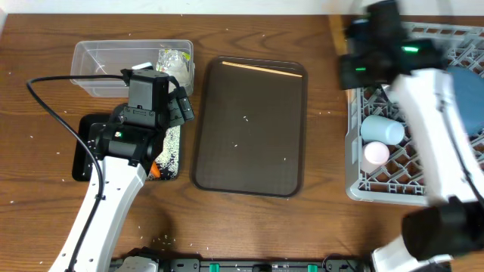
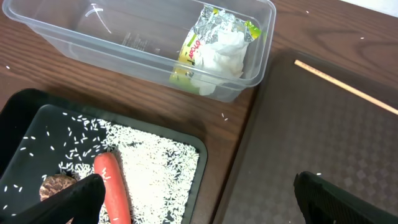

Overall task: Sort waste into correct bins and load items into the dishwasher rack
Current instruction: 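Carry the chopstick right and drop it into the gray rack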

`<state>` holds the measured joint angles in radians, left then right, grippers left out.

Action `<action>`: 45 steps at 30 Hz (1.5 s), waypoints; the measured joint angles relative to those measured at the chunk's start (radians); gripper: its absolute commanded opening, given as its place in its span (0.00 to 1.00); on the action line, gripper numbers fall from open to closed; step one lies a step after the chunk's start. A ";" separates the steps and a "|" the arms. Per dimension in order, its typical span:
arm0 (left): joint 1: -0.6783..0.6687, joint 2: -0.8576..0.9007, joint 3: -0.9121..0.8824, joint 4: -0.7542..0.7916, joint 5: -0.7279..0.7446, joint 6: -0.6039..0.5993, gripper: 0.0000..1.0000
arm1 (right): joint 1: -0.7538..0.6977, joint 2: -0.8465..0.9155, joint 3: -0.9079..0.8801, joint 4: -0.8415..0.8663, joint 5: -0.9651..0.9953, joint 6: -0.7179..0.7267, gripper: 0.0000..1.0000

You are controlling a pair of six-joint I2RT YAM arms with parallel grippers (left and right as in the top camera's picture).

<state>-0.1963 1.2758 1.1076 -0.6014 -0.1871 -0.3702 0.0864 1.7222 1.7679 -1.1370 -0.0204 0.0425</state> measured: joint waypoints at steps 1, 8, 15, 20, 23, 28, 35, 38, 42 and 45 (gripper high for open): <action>0.000 0.000 0.000 0.000 0.000 0.000 0.98 | -0.041 -0.016 0.001 -0.029 0.025 0.005 0.01; 0.000 0.000 0.000 0.000 0.000 0.000 0.98 | -0.238 -0.010 -0.053 -0.081 0.113 -0.034 0.01; 0.000 0.000 0.000 0.000 0.000 0.000 0.98 | -0.378 -0.005 -0.161 -0.044 0.133 -0.069 0.09; 0.000 0.000 0.000 0.000 0.000 0.000 0.98 | -0.393 -0.002 -0.172 -0.025 0.124 -0.082 0.55; 0.000 0.000 0.000 0.000 0.000 0.000 0.98 | -0.390 -0.002 -0.172 -0.021 0.122 -0.087 0.57; 0.000 0.000 0.000 0.000 0.000 0.000 0.98 | -0.390 -0.002 -0.172 -0.016 0.089 -0.090 0.57; 0.000 0.000 0.000 0.000 0.000 0.000 0.98 | -0.369 -0.002 -0.172 0.020 -0.025 -0.109 0.54; 0.000 0.000 0.000 -0.001 0.000 0.000 0.98 | -0.315 -0.002 -0.174 0.093 -0.095 -0.114 0.54; 0.000 0.000 0.000 -0.001 0.000 0.000 0.98 | -0.171 0.000 -0.175 0.261 -0.150 -0.112 0.53; 0.000 0.000 0.000 0.000 0.000 0.000 0.98 | -0.056 0.007 -0.174 0.392 -0.147 -0.102 0.55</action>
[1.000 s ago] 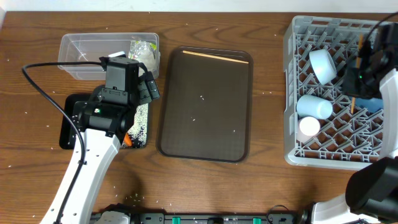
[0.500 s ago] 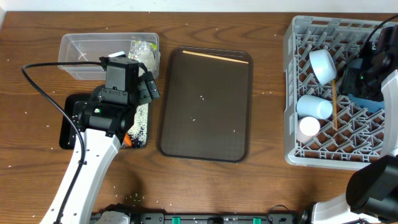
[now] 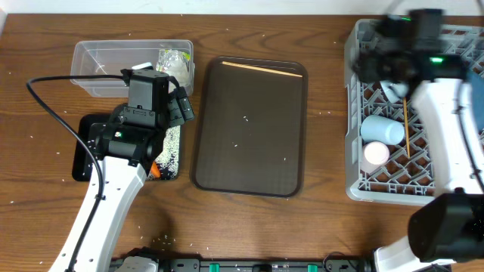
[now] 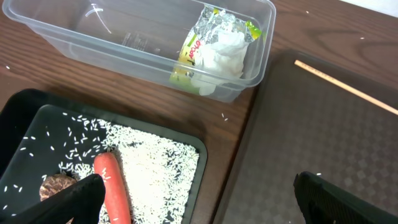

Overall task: Sort waste into correct bins and load items into the dishwasher rack
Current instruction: 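Carry the chopstick right and drop it into the gray rack, then reach the right gripper back to the remaining chopstick on the brown tray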

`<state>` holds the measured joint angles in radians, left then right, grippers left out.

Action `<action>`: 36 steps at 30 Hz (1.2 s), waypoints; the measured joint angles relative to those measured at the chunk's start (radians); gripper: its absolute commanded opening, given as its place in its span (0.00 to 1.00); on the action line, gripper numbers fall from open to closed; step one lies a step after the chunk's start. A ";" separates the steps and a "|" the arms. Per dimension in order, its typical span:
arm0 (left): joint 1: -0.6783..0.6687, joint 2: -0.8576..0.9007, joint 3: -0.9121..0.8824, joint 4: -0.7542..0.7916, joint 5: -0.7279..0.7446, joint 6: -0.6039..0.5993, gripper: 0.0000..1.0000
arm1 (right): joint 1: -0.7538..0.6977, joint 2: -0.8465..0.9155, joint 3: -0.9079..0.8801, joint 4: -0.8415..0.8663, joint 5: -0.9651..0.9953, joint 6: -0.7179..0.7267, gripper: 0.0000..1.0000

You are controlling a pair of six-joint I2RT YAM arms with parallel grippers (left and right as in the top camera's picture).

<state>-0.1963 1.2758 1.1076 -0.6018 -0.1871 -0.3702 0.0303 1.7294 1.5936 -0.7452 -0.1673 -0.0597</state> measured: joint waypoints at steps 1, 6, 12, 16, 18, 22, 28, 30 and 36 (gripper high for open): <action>0.000 0.000 0.000 0.000 0.000 0.000 0.98 | 0.047 0.009 0.000 0.045 0.015 0.002 0.56; 0.000 0.000 0.000 0.000 0.000 0.000 0.98 | 0.195 0.107 0.002 0.232 0.085 0.005 0.56; 0.000 0.000 0.000 0.000 0.000 0.000 0.98 | 0.242 0.323 0.010 0.345 0.095 0.003 0.57; 0.000 0.000 0.000 0.000 0.000 0.000 0.98 | 0.242 0.437 0.033 0.351 0.072 -0.005 0.57; 0.000 0.000 0.000 0.000 0.000 0.000 0.98 | 0.242 0.467 0.037 0.351 0.064 -0.011 0.57; 0.000 0.000 0.000 0.000 0.000 0.000 0.98 | 0.242 0.489 0.046 0.350 0.047 -0.020 0.57; 0.000 0.000 0.000 0.000 0.000 0.000 0.98 | 0.242 0.504 0.063 0.378 0.035 -0.043 0.56; 0.000 0.000 0.000 0.000 0.000 0.000 0.98 | 0.242 0.520 0.066 0.391 0.033 -0.050 0.55; 0.000 0.000 0.000 0.000 0.000 0.000 0.98 | 0.242 0.579 0.073 0.415 0.026 -0.061 0.54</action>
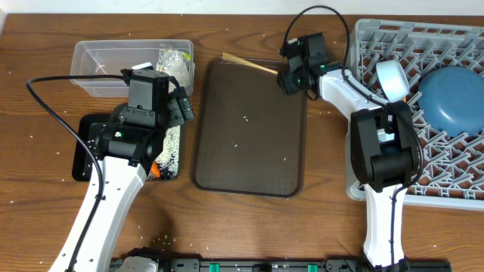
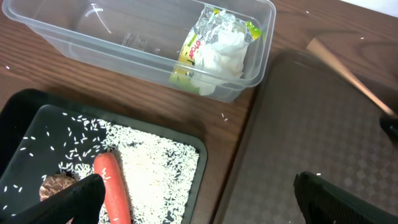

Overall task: Sort waste into correct bins and load items into the dishwasher rack
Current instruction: 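Reach the right gripper back to the remaining chopstick on the brown tray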

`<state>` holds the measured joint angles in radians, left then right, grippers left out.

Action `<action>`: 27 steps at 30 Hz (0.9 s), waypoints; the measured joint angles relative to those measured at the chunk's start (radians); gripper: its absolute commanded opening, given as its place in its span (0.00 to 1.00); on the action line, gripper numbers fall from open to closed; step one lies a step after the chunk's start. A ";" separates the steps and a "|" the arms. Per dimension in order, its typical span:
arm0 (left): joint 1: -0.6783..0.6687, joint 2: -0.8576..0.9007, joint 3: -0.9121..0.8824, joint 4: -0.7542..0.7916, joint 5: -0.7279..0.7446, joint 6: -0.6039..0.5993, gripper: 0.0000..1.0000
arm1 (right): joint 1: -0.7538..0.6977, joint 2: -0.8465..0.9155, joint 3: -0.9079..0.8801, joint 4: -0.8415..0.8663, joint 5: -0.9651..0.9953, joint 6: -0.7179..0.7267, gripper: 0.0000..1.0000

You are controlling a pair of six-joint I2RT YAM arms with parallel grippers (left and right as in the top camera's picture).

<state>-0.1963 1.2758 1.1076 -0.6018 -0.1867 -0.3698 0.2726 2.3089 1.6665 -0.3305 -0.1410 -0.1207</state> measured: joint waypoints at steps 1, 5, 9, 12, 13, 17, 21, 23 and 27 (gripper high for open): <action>0.000 0.000 0.000 0.000 0.000 0.000 0.98 | 0.000 0.000 0.001 -0.001 -0.001 0.000 0.54; 0.000 0.000 0.000 0.000 0.000 0.000 0.98 | 0.000 0.005 0.003 -0.001 -0.002 0.000 0.52; 0.000 0.000 0.000 0.000 0.000 0.000 0.98 | 0.000 0.005 0.009 -0.023 -0.004 -0.002 0.48; 0.000 0.000 0.000 0.000 0.000 0.000 0.98 | 0.003 0.005 0.022 -0.066 -0.010 -0.003 0.36; 0.000 0.000 0.000 0.000 0.000 0.000 0.98 | 0.005 0.005 0.024 -0.081 -0.011 -0.004 0.35; 0.000 0.000 0.000 0.000 0.000 0.000 0.98 | 0.022 0.003 0.040 -0.146 -0.021 -0.014 0.24; 0.000 0.000 0.000 0.000 0.000 0.000 0.98 | 0.045 -0.004 0.049 -0.221 -0.021 -0.032 0.10; 0.000 0.000 0.000 0.000 0.000 0.000 0.98 | 0.058 -0.007 0.054 -0.258 -0.017 -0.039 0.04; 0.000 0.000 0.000 0.000 0.000 0.000 0.98 | 0.079 -0.019 0.057 -0.346 -0.019 -0.048 0.01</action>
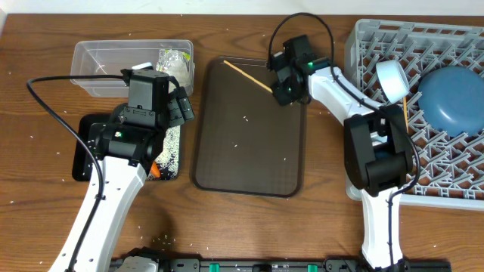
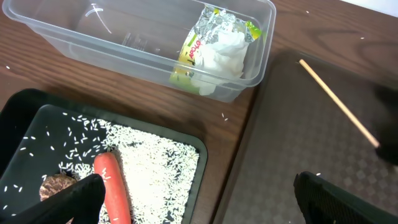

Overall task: Sort waste into correct bins and load items into the dishwasher rack
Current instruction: 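Reach the right gripper back to the remaining chopstick on the brown tray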

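A wooden chopstick (image 1: pixel 247 76) lies slantwise over the far part of the brown tray (image 1: pixel 249 151); it also shows in the left wrist view as the chopstick (image 2: pixel 339 102). My right gripper (image 1: pixel 278 92) is shut on its right end. The grey dishwasher rack (image 1: pixel 363 189) at the right holds a blue bowl (image 1: pixel 451 98), a white cup (image 1: pixel 390 78) and another chopstick (image 1: pixel 404 113). My left gripper (image 2: pixel 198 186) hangs open over the edge of the black tray (image 2: pixel 18 118), which holds rice and a sausage (image 2: pixel 112 186). The clear bin (image 2: pixel 74 46) holds a foil wrapper (image 2: pixel 214 46).
The right arm stretches from the near right across the rack's left side, hiding part of it. The clear bin and black tray stand close together left of the brown tray. Rice grains are scattered over the wooden table (image 1: pixel 325 219).
The right gripper has moved nearer and slightly left over the brown tray. The chopstick it holds has swung from near the tray's far edge to a steeper slant over the tray. The left arm is unchanged.
First the right arm was over the rack's far left and the chopstick lay along the tray's far edge. Then the arm was over the rack, a second chopstick lying inside. Later the gripper had the tray's chopstick, and now holds it slanted over the tray.
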`<state>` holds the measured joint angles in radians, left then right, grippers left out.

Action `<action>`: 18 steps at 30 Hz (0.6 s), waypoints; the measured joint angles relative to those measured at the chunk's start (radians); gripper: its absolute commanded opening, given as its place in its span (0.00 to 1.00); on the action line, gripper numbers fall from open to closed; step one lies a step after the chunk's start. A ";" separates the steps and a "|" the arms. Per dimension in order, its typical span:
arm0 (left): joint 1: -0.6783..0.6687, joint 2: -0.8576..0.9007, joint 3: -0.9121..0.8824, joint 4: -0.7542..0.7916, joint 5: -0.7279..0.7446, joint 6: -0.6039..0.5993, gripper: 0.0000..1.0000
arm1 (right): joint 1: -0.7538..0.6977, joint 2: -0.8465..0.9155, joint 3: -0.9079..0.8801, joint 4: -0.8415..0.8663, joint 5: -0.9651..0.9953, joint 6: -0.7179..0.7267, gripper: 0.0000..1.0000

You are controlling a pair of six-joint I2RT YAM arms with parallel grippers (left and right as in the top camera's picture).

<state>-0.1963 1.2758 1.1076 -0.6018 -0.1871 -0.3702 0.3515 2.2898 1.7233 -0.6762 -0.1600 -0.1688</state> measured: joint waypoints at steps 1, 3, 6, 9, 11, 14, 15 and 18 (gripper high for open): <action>0.000 0.000 0.000 0.000 0.000 0.000 0.98 | 0.006 -0.002 0.001 -0.023 0.000 -0.001 0.01; 0.000 0.000 0.000 0.000 0.000 0.000 0.98 | 0.010 -0.004 0.004 -0.058 0.000 -0.001 0.01; 0.000 0.000 0.000 0.000 0.000 0.000 0.98 | 0.010 -0.008 0.005 -0.098 -0.003 0.000 0.01; 0.000 0.000 0.000 0.000 0.000 0.000 0.98 | 0.010 -0.011 0.005 -0.113 -0.002 0.008 0.01; 0.000 0.000 0.000 0.000 0.000 0.000 0.98 | 0.010 -0.013 0.005 -0.116 -0.001 0.019 0.01; 0.000 0.000 0.000 0.000 0.000 0.000 0.98 | 0.010 -0.022 0.004 -0.144 -0.001 0.038 0.01; 0.000 0.000 0.000 0.000 0.000 0.000 0.98 | 0.010 -0.023 0.003 -0.152 -0.001 0.041 0.01; 0.000 0.000 0.000 0.000 0.000 0.000 0.98 | 0.010 -0.042 -0.007 -0.175 0.003 0.053 0.01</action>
<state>-0.1963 1.2758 1.1076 -0.6018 -0.1871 -0.3702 0.3611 2.2478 1.7164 -0.8513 -0.1574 -0.1162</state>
